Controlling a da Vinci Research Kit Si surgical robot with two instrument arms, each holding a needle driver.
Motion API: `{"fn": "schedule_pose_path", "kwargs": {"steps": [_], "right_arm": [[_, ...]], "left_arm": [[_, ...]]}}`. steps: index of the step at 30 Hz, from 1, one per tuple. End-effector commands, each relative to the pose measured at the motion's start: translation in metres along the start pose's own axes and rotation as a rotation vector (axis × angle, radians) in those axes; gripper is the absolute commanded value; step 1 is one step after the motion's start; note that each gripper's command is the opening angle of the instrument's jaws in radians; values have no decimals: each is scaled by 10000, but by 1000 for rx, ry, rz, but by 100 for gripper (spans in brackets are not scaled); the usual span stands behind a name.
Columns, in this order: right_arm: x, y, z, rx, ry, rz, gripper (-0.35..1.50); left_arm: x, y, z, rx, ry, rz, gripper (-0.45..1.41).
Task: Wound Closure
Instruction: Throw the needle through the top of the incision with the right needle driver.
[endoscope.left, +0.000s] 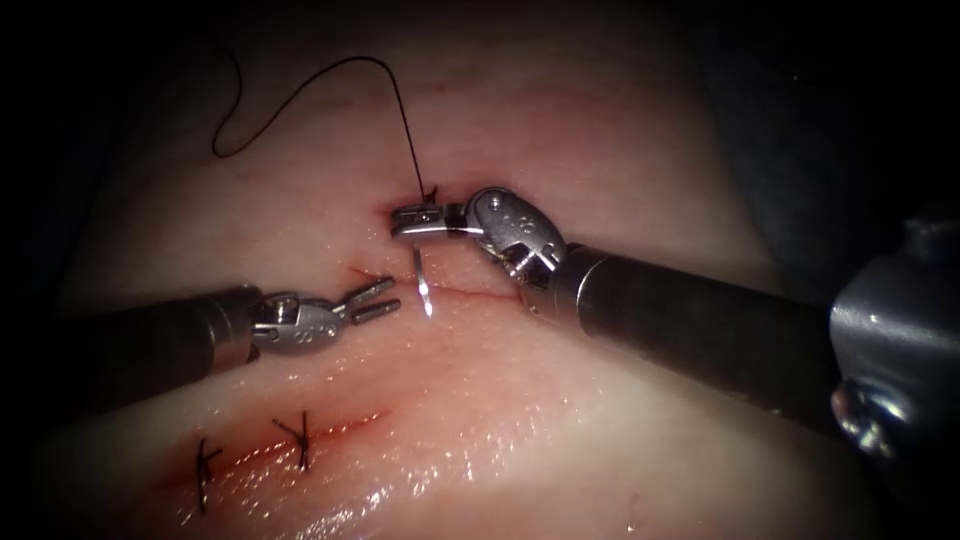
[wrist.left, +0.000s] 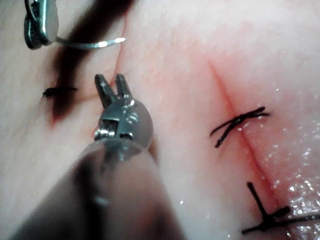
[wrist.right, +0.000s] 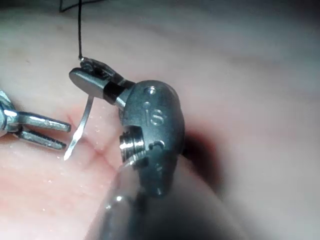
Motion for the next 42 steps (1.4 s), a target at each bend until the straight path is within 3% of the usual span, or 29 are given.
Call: {"fn": "schedule_pose_path", "kwargs": {"steps": [1,8,12,20,27,32,35,42], "right_arm": [[-7,6,8,-1,10,-21,-35],[-6,11,14,-87,-16,-22,-35],[-4,21,18,-214,-62,-15,-35],[-11,29,22,-320,-164,49,-35],[-17,28,23,-370,-149,50,-35],[-17,27,22,-413,-82,43,-35],[-17,27,23,-407,-45,39,-35],[-25,26,28,-395,-50,-60,-35]], "left_arm": [[-4,3,8,-9,-6,0,-11],[-5,11,3,-31,-36,-21,-13],[-6,16,3,-52,-62,-27,-15],[-13,30,3,-96,-98,-34,-16],[-20,35,6,-116,-114,-44,-20],[-23,36,7,-121,-119,-52,-20],[-24,35,9,-121,-120,-52,-21],[-32,34,13,-132,-133,-80,-23]]}}
